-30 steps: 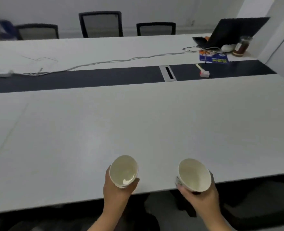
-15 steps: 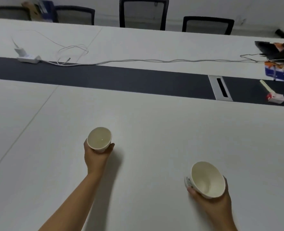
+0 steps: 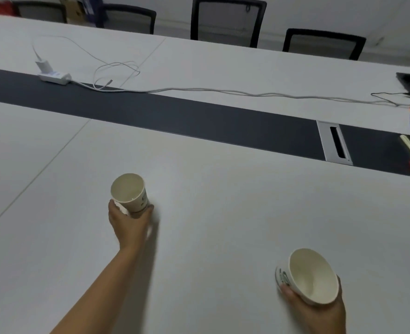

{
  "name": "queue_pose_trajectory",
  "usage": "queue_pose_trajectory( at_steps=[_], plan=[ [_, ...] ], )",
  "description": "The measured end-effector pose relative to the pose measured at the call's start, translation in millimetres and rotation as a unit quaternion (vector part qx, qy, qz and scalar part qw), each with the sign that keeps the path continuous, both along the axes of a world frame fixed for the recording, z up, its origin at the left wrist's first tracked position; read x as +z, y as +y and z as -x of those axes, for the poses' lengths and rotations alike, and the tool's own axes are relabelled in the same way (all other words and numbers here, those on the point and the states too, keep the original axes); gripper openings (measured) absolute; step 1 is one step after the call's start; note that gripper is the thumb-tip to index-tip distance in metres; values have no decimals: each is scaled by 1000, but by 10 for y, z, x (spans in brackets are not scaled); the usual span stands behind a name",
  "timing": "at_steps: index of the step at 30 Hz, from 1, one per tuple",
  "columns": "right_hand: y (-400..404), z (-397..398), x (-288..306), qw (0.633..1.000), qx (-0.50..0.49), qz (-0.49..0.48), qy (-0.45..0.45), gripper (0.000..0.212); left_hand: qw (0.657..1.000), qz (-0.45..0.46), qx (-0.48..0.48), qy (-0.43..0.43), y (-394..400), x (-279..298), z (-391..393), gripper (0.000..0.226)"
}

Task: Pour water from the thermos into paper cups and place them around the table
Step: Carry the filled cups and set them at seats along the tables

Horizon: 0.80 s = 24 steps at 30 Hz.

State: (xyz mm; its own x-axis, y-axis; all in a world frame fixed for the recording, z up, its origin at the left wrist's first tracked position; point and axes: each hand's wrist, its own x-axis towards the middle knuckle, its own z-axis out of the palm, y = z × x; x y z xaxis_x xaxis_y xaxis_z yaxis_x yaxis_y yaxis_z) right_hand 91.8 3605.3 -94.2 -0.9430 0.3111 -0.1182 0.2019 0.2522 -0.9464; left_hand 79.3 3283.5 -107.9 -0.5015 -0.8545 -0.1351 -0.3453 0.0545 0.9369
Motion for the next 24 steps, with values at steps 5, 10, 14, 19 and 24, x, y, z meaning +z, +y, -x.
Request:
queue_pose_trajectory(
  at_steps=[5, 10, 14, 19, 24],
  plan=[
    [433, 8, 107, 1000, -20, -15, 7, 72, 999, -28, -16, -19, 792, 83, -261, 60],
    [1100, 95, 156, 999, -28, -18, 12, 65, 960, 86, -257, -64, 1877, 41, -311, 43],
    [1812, 244, 141, 997, -67, -25, 21, 66, 880, 218, -406, -115, 2772, -99, -121, 59],
    [2512, 623, 56, 991, -126, -31, 35, 69, 818, 263, -470, -200, 3437, -178, 52, 84],
    [2936, 947, -15, 988, -145, -25, 36, 69, 772, 339, -468, -263, 3658, -288, 70, 72]
  ],
)
